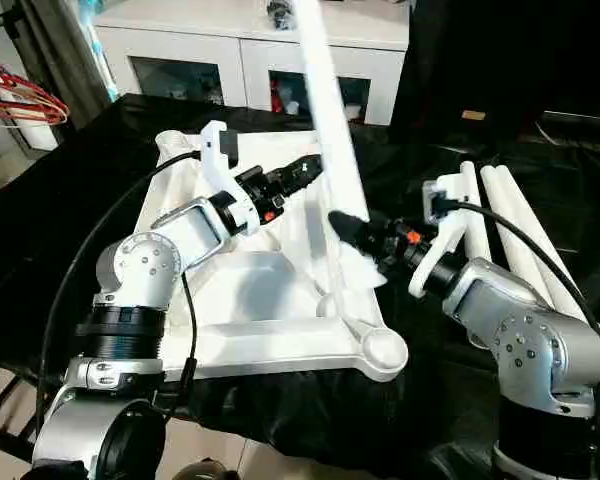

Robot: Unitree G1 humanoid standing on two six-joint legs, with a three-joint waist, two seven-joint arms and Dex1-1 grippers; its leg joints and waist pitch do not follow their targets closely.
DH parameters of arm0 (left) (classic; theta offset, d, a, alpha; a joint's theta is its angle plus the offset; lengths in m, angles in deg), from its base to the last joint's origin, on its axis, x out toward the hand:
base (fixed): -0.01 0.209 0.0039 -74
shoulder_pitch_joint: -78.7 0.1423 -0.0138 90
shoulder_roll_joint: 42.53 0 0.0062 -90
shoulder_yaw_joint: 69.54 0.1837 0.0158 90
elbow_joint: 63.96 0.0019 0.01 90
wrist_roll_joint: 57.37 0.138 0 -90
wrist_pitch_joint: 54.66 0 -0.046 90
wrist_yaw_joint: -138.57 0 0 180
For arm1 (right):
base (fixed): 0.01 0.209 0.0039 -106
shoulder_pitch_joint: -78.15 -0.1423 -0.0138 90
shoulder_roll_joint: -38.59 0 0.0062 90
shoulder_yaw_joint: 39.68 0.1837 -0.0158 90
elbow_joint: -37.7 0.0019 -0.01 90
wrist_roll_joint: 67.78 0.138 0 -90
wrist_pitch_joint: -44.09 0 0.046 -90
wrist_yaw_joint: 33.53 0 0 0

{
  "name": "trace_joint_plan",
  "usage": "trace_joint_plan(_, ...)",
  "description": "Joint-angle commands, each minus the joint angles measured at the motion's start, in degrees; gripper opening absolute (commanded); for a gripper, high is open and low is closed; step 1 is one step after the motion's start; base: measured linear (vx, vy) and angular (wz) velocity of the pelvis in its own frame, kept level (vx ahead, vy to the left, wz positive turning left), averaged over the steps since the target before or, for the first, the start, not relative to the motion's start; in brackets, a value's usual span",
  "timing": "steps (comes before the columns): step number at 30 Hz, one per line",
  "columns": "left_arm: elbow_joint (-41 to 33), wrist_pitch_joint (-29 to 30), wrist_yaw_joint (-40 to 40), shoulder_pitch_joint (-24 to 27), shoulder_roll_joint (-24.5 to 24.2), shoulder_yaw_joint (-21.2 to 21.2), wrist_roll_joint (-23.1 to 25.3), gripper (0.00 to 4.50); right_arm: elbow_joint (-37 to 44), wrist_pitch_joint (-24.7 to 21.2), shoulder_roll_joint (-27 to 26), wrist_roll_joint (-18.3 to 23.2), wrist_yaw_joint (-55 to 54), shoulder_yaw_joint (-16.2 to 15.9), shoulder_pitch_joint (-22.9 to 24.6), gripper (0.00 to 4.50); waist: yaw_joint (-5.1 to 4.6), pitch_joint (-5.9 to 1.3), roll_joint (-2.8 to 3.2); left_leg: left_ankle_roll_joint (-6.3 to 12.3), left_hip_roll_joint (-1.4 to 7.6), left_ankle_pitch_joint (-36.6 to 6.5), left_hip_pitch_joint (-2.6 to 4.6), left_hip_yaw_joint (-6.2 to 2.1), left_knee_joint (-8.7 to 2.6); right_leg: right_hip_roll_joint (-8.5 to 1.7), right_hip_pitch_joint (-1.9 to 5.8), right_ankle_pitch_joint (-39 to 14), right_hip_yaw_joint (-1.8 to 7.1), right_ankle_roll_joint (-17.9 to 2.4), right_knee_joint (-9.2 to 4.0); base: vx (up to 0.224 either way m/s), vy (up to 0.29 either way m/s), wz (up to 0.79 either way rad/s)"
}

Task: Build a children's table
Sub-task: Pick table leg

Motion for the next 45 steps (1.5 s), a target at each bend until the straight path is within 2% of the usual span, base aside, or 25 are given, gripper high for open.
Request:
trace_joint_plan(1, -0.91, 0.60, -0.10, -3.43, 5.36, -0.32, -2.76, 2.87, 1.57, 0.01, 0.02, 0.12, 0.69, -1.98, -0.62, 1.90, 0.25, -4.10, -1.72, 3.34, 2.67, -1.92, 0.14, -1.11, -3.23, -5.23, 3.13, -8.12, 3.25, -7.03, -4.26, 0.000, 0.000, 0.00)
trace_joint_plan(4, -1.64, 1.63, 0.15, -3.38, 5.47, -0.96, -5.41, 3.37, 0.89, 0.57, -0.35, -0.06, 0.16, -2.01, -1.68, 1.90, 0.21, -4.04, -1.79, 3.49, 2.62, -1.70, 0.06, -1.06, -3.19, -5.19, 3.09, -7.19, 3.25, -7.72, -4.13, 0.000, 0.000, 0.00)
trace_joint_plan(7, -1.97, 1.98, 0.08, -3.20, 5.36, -1.66, -7.07, 3.35, 0.02, 1.80, -0.52, 0.12, -1.31, -0.79, -3.01, 1.90, 0.22, -4.08, -1.76, 3.57, 2.62, -1.48, 0.03, -1.05, -3.14, -5.22, 3.10, -7.10, 3.25, -7.70, -4.14, 0.000, 0.000, 0.00)
trace_joint_plan(8, -1.97, 1.95, 0.08, -3.20, 5.32, -1.78, -7.23, 3.51, -0.37, 2.14, -0.65, 0.14, -1.92, -0.02, -3.44, 1.90, 0.22, -4.10, -1.75, 3.61, 2.66, -1.38, 0.06, -1.07, -3.13, -5.21, 3.06, -6.88, 3.26, -7.72, -4.11, 0.000, 0.000, 0.00)
trace_joint_plan(9, -1.88, 1.97, 0.07, -3.26, 5.29, -2.00, -7.44, 3.73, -0.84, 2.52, -0.80, 0.07, -2.53, 0.63, -3.85, 1.90, 0.22, -4.17, -1.67, 3.70, 2.66, -0.80, -0.01, -1.10, -3.09, -5.16, 3.05, -6.02, 3.24, -7.86, -3.94, 0.000, 0.000, 0.00)
trace_joint_plan(13, -1.81, 2.16, 0.38, -3.37, 5.13, -2.70, -8.87, 3.80, -3.45, 3.76, -1.02, -0.71, -5.28, 2.87, -5.50, 1.90, 0.23, -4.57, -1.58, 4.33, 2.56, 1.97, -0.30, -1.10, -2.66, -5.01, 2.94, -1.15, 3.17, -8.98, -3.23, 0.000, 0.000, 0.00)
trace_joint_plan(14, -1.68, 2.28, 0.02, -3.45, 4.98, -2.99, -10.03, 4.02, -3.92, 3.88, -0.39, -1.37, -5.10, 2.48, -5.54, 1.89, 0.30, -4.46, -1.45, 4.50, 2.50, 1.53, -0.30, -1.00, -2.62, -5.01, 2.82, -1.10, 3.13, -9.46, -3.31, 0.000, 0.000, 0.00)
trace_joint_plan(15, -1.58, 2.34, -0.11, -3.51, 4.98, -3.18, -10.49, 4.25, -3.86, 3.82, -0.25, -1.51, -4.95, 2.21, -5.42, 1.89, 0.39, -4.42, -1.56, 4.47, 2.50, 0.95, -0.30, -0.96, -2.63, -5.04, 2.92, -1.46, 3.14, -9.58, -3.40, 0.000, 0.000, 0.00)
trace_joint_plan(18, -1.61, 2.22, 0.11, -3.63, 4.87, -3.10, -11.12, 4.12, -2.89, 3.40, 0.04, -1.48, -4.28, 0.78, -4.60, 1.89, 0.36, -4.39, -1.63, 4.59, 2.54, 0.38, -0.38, -1.00, -2.66, -5.04, 3.05, -2.03, 3.12, -9.20, -3.43, 0.000, 0.000, 0.00)
trace_joint_plan(21, -2.04, 1.59, 0.27, -3.53, 4.78, -1.99, -11.21, 4.49, -0.15, 3.16, 1.59, -2.53, -2.40, -4.58, -2.45, 1.89, 0.47, -4.48, -1.52, 4.73, 2.67, 0.59, -0.32, -1.13, -2.63, -5.06, 3.21, -1.43, 3.16, -8.31, -3.40, 0.000, 0.000, 0.00)
trace_joint_plan(25, -1.72, 1.58, 0.20, -3.48, 4.50, -0.49, -10.69, 4.49, 1.07, 3.10, 1.41, -3.01, -2.11, -7.57, -1.68, 1.89, 0.36, -4.31, -1.56, 4.09, 2.64, -0.80, -0.35, -1.10, -2.78, -5.10, 3.12, -3.87, 3.15, -7.99, -3.69, 0.000, 0.000, 0.00)
trace_joint_plan(27, -1.04, 1.66, -0.46, -3.55, 4.31, 0.36, -10.16, 4.37, 1.22, 3.22, 0.97, -3.81, -2.44, -9.31, -1.80, 1.89, 0.37, -4.28, -1.52, 3.72, 2.70, -1.30, -0.27, -1.10, -2.84, -5.11, 3.04, -4.83, 3.21, -7.68, -3.79, 0.000, 0.000, 0.00)
trace_joint_plan(28, -0.77, 1.25, -0.89, -3.56, 4.24, 0.77, -9.68, 4.13, 0.74, 3.70, 0.72, -5.05, -2.98, -10.62, -2.02, 1.89, 0.30, -4.26, -1.29, 3.38, 2.73, -1.53, -0.29, -1.16, -2.84, -5.04, 2.93, -5.04, 3.18, -7.61, -3.85, 0.000, 0.000, 0.00)
trace_joint_plan(29, -0.69, 0.93, -1.12, -3.53, 4.21, 1.00, -9.39, 4.09, 0.42, 4.05, 0.62, -5.83, -3.33, -11.40, -2.12, 1.89, 0.22, -4.26, -1.43, 3.17, 2.71, -1.73, -0.28, -1.13, -2.88, -5.04, 2.98, -5.12, 3.18, -7.56, -3.86, 0.000, 0.000, 0.00)
trace_joint_plan(30, -0.68, 0.86, -1.45, -3.56, 4.24, 0.97, -9.30, 4.03, 0.21, 4.21, 0.59, -6.15, -3.63, -11.63, -2.20, 1.89, 0.24, -4.31, -1.42, 2.88, 2.70, -1.73, -0.27, -1.16, -2.90, -5.09, 3.00, -5.12, 3.19, -7.54, -3.82, 0.000, 0.000, 0.00)
trace_joint_plan(31, -0.66, 0.76, -1.96, -3.62, 4.28, 0.91, -9.17, 3.78, -0.10, 4.46, 0.55, -6.64, -4.09, -11.97, -2.33, 1.89, 0.21, -4.31, -1.35, 2.65, 2.77, -1.97, -0.22, -1.19, -2.94, -5.10, 2.98, -5.05, 3.19, -7.42, -3.81, 0.000, 0.000, 0.00)
trace_joint_plan(33, -0.11, 0.41, -4.80, -3.97, 4.10, 1.09, -7.84, 3.78, -0.80, 5.21, 0.56, -7.96, -5.30, -13.00, -2.63, 1.89, 0.14, -4.29, -1.46, 2.55, 2.75, -2.06, -0.22, -1.20, -2.94, -5.05, 2.96, -4.85, 3.23, -7.33, -3.79, 0.000, 0.000, 0.00)
trace_joint_plan(38, 1.94, -1.68, -10.61, -4.76, 3.82, 2.31, -3.75, 3.37, -1.66, 6.15, -0.31, -10.46, -7.50, -15.22, -3.27, 1.89, 0.12, -4.39, -1.48, 2.44, 2.61, -1.42, -0.30, -1.24, -2.90, -4.98, 3.05, -3.63, 3.27, -6.32, -3.74, 0.000, 0.000, 0.00)
trace_joint_plan(39, 2.11, -1.96, -11.36, -4.85, 3.99, 2.24, -3.57, 3.27, -1.80, 6.22, -0.60, -10.75, -7.85, -15.45, -3.40, 1.89, 0.14, -4.48, -1.31, 2.36, 2.68, -1.33, -0.24, -1.32, -2.87, -5.06, 3.04, -3.09, 3.25, -6.56, -3.57, 0.000, 0.000, 0.00)
trace_joint_plan(42, 2.80, -3.18, -14.40, -5.28, 4.80, 1.95, -2.56, 3.14, -2.43, 6.68, -1.85, -11.91, -9.09, -16.49, -4.02, 1.89, -0.16, -4.45, -1.48, 2.32, 2.51, -1.34, -0.40, -1.26, -2.83, -5.03, 3.16, -2.43, 3.20, -7.08, -3.51, 0.000, 0.000, 0.00)
trace_joint_plan(45, 3.21, -4.09, -17.50, -5.45, 5.76, 2.31, -0.78, 2.89, -3.61, 7.44, -2.97, -13.76, -10.66, -18.16, -5.25, 1.89, -0.25, -4.45, -1.33, 2.55, 2.54, -1.17, -0.31, -1.25, -2.79, -4.92, 3.02, -2.08, 3.21, -7.23, -3.50, 0.000, 0.000, 0.00)
